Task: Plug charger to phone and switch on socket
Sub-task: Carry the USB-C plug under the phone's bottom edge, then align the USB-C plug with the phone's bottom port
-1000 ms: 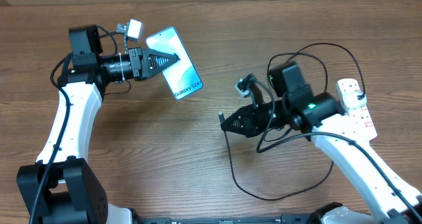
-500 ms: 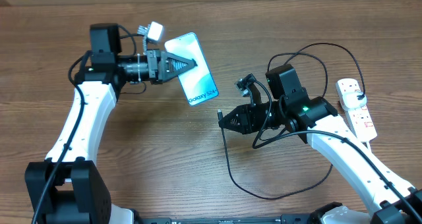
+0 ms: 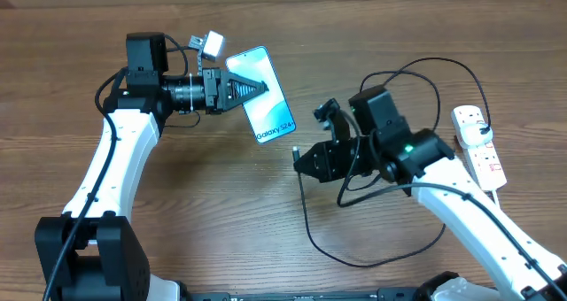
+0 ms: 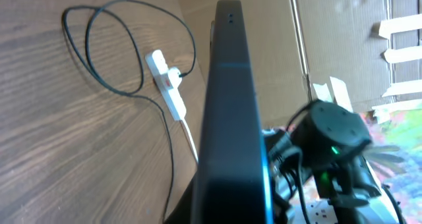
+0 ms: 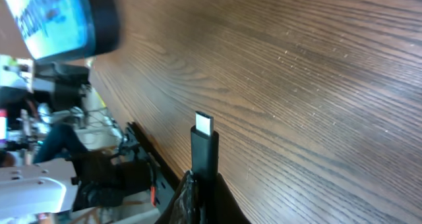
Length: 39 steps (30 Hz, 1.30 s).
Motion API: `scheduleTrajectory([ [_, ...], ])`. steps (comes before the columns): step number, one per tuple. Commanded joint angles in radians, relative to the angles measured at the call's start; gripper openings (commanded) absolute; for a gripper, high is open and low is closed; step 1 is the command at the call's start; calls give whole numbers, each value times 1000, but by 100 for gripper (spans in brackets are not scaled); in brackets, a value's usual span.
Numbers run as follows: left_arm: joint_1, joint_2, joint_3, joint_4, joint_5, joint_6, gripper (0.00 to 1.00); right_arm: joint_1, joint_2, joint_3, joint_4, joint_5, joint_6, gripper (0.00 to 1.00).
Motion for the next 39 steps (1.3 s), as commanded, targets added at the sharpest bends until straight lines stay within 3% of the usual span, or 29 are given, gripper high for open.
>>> scheduleTrajectory([
  [1, -3, 8, 10, -39, 37, 50, 4, 70, -29, 32, 14, 86, 35, 4],
  [5, -3, 8, 10, -99, 33, 98, 4, 111, -29, 32, 48, 90, 98, 4],
  [20, -4, 8, 10, -168, -19, 115, 4, 111, -29, 32, 39, 158, 97, 4],
  [35, -34, 8, 10, -188, -20, 142, 4, 111, -28, 32, 18, 164, -10, 4],
  [39, -34, 8, 10, -194, -80, 142, 4, 111, -29, 43, 10, 153, -73, 4],
])
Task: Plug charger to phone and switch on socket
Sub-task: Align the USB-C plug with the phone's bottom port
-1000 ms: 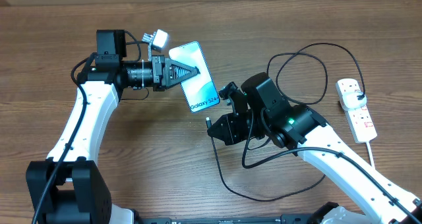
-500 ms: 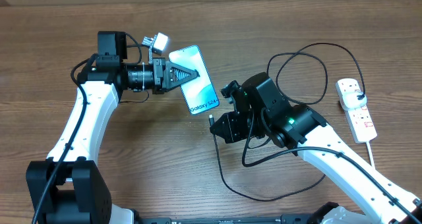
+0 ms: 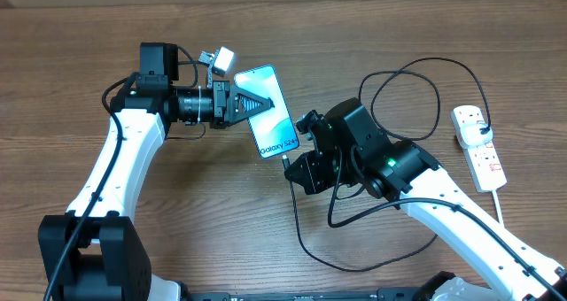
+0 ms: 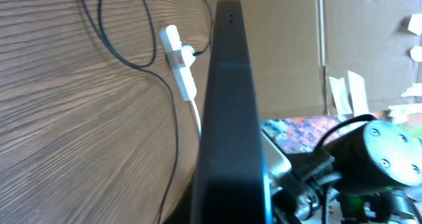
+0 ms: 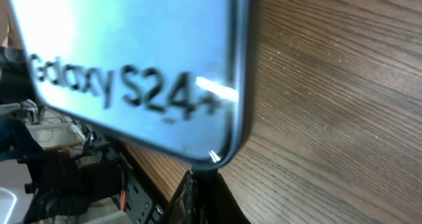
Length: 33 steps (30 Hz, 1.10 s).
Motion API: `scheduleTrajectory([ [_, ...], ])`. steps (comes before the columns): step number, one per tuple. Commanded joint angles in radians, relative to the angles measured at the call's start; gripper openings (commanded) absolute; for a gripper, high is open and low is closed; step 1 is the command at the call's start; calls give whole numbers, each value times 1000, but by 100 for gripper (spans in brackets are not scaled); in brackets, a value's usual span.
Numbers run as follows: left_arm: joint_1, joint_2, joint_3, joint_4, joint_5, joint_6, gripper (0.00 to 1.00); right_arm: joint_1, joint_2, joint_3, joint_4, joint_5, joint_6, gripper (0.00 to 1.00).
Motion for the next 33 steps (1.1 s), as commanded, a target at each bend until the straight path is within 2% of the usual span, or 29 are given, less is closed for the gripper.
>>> scheduleTrajectory([
  [1, -6, 5, 10, -1, -24, 27, 4, 4, -24, 47, -7, -3, -66, 4],
  [8, -6, 5, 10, -2, -21, 78, 4, 4, -24, 69, -46, -9, -100, 4],
  [14, -6, 5, 10, -1, 30, 124, 4, 4, -24, 69, -41, -106, -141, 4],
  [26, -5, 5, 10, 2, 155, 119, 4, 4, -23, 68, -44, -106, -147, 4],
  [33, -5, 5, 10, 2, 155, 104, 4, 4, -23, 68, -42, -98, -146, 4],
])
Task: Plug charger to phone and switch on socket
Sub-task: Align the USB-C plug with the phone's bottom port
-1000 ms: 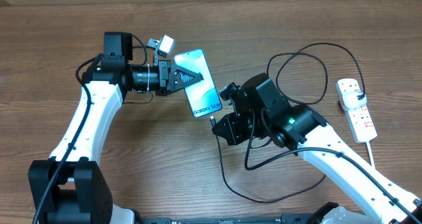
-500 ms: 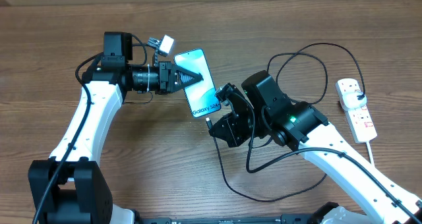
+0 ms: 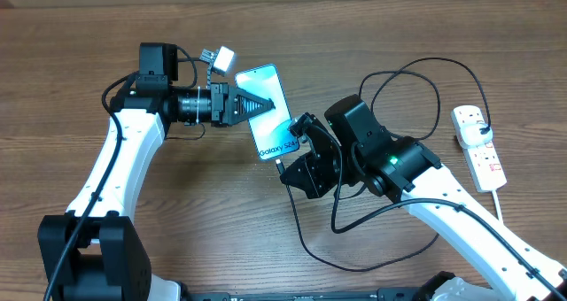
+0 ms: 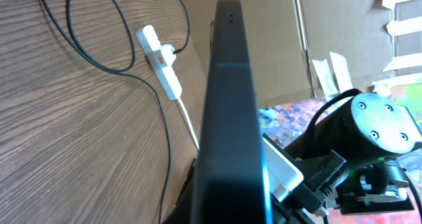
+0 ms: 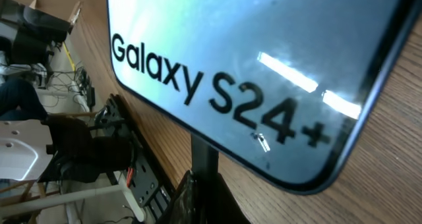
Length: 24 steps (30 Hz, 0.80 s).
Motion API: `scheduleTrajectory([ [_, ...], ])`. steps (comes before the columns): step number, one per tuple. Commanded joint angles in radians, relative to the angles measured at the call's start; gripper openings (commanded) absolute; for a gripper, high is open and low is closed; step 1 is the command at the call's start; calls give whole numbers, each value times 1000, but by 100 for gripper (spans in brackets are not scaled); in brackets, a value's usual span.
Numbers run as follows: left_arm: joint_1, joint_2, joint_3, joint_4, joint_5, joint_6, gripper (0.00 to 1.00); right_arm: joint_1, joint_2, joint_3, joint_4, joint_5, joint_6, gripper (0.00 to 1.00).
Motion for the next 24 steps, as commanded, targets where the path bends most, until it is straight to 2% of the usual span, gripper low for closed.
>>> scheduleTrajectory([
  [1, -5, 5, 10, 5, 63, 7, 4, 4, -23, 27, 3, -8, -8, 4],
  [24, -5, 5, 10, 16, 63, 8, 4, 3, -23, 27, 46, -3, 26, 4],
])
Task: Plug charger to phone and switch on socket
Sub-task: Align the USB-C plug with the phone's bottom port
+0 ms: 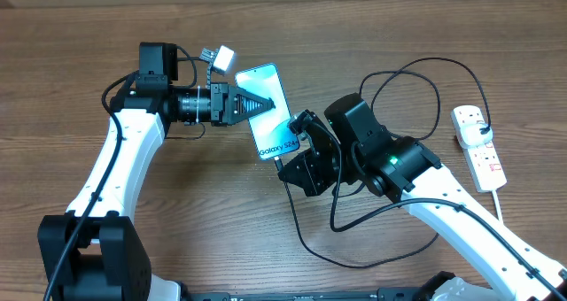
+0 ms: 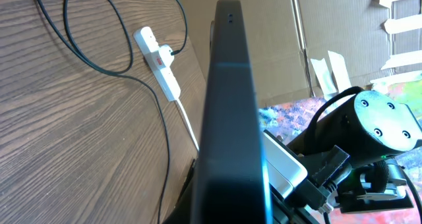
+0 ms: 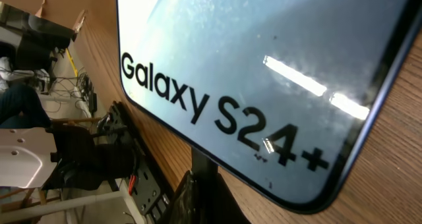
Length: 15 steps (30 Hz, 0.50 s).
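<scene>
My left gripper (image 1: 252, 104) is shut on a Galaxy S24+ phone (image 1: 273, 112), held above the table with its lit screen up and its bottom edge towards the right arm. In the left wrist view the phone (image 2: 231, 118) shows edge-on. My right gripper (image 1: 285, 166) is shut on the black charger plug (image 3: 204, 163), which stands right under the phone's bottom edge (image 3: 277, 184); its tip is hidden behind the phone. The black cable (image 1: 306, 235) loops back to the white socket strip (image 1: 478, 149) at the far right.
The charger cable makes loops (image 1: 407, 84) on the wooden table (image 1: 177, 239) between the right arm and the socket strip. A small white adapter (image 1: 221, 58) hangs by the left wrist. The socket strip also shows far off in the left wrist view (image 2: 161, 69).
My right gripper with the plug has shifted very slightly nearer the phone's bottom edge. The left arm and phone have not visibly moved.
At first my left gripper held the phone up and my right gripper held the plug well apart from it, tip bare. Then the right arm stood close under the phone's bottom corner. Later the plug sat beneath the bottom edge, where it stays now.
</scene>
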Motion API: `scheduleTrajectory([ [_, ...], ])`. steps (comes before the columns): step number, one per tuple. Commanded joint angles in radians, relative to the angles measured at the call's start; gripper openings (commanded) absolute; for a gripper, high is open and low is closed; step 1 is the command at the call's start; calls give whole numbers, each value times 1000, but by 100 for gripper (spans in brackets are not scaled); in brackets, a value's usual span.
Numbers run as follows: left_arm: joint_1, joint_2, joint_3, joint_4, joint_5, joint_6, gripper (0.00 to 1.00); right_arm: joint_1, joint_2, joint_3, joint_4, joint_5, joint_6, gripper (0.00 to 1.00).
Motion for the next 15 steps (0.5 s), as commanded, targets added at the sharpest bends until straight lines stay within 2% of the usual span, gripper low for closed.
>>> scheduleTrajectory([
  [1, -5, 5, 10, 5, 56, 8, 4, 3, -23, 27, 12, 10, 6, 4],
  [15, 1, 5, 10, 26, 56, 50, 4, 2, -24, 28, -19, 29, 24, 4],
])
